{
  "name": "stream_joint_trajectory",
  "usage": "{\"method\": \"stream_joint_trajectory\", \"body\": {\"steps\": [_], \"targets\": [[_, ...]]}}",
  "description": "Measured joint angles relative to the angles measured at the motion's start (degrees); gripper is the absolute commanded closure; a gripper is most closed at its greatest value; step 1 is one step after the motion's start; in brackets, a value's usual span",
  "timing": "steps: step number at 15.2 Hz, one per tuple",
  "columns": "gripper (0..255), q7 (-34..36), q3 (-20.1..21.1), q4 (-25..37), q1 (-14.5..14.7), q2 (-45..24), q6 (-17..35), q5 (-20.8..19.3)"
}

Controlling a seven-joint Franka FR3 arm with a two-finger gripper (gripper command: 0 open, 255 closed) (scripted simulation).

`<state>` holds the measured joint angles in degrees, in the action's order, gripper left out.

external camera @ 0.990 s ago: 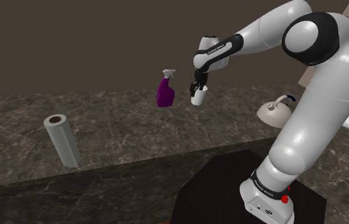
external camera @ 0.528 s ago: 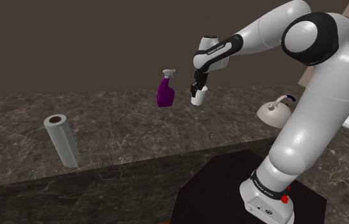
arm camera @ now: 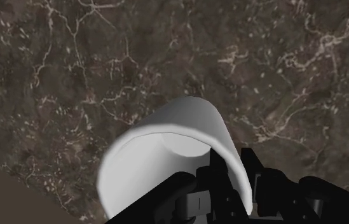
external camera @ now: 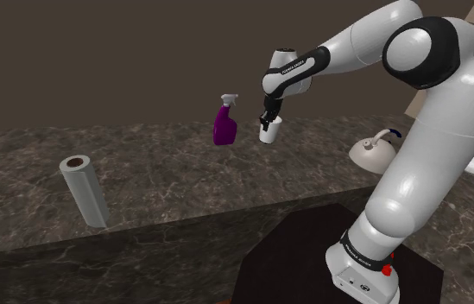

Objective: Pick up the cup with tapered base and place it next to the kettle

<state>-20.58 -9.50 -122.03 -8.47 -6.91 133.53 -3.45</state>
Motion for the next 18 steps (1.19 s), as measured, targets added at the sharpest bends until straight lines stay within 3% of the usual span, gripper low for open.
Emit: {"method": "stream_joint_trajectory", "body": {"steps": [18], "targets": [[255,-0.19,0.02,6.67,0.20,5.28,-11.92,-0.52]]}}
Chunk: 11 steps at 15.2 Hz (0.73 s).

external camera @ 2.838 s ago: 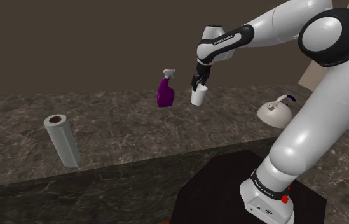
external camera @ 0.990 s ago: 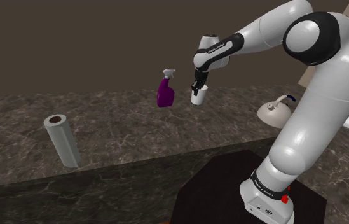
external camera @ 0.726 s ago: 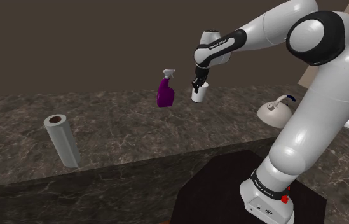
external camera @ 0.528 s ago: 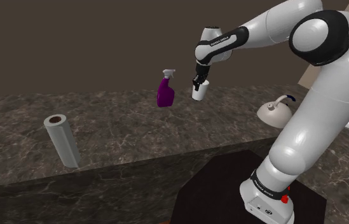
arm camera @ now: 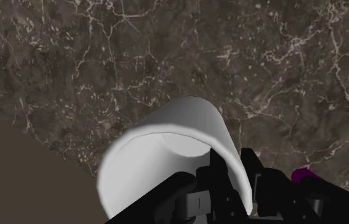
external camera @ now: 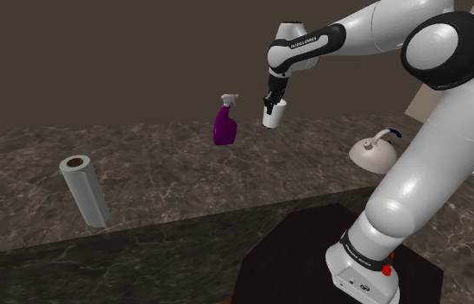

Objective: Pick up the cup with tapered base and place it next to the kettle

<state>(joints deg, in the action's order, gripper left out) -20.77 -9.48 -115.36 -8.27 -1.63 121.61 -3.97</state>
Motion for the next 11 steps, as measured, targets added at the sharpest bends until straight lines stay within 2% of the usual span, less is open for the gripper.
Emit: {"method": "stream_joint_trajectory", "body": {"steps": [11], "targets": [[255,-0.15,0.17,6.19,0.18,1.86,-8.04,-0.08]]}}
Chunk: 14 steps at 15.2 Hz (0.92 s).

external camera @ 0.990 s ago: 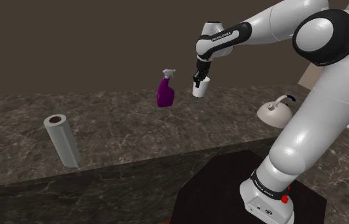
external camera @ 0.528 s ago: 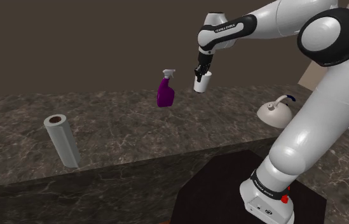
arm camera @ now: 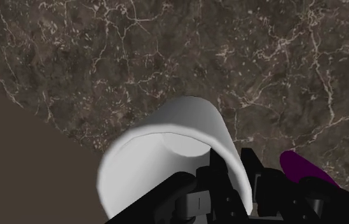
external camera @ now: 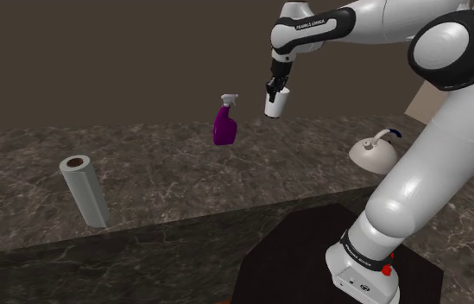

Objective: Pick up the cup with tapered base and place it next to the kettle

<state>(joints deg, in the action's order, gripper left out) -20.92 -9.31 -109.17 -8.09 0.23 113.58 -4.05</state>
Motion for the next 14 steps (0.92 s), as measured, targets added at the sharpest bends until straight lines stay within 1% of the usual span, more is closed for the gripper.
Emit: {"method": "stream_joint_trajectory", "body": {"steps": [14], "targets": [[255,-0.77,0.00,10.11,0.00,0.49,-10.57,0.16]]}}
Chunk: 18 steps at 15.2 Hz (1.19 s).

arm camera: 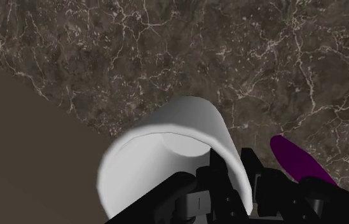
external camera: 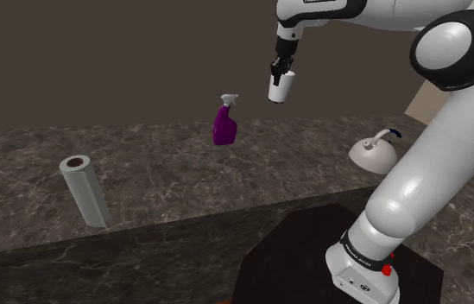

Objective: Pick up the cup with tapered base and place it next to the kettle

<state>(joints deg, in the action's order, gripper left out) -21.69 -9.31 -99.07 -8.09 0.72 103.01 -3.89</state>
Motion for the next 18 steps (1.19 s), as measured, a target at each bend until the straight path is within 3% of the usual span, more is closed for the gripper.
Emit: {"method": "stream_joint_trajectory", "body": {"steps": [6,18], "targets": [[255,-0.22,0.05,5.38,0.05,-0.73,-4.66,0.16],[255,-10.91,-6.07,-8.89,-5.28,13.47,-3.53,-2.66]]}}
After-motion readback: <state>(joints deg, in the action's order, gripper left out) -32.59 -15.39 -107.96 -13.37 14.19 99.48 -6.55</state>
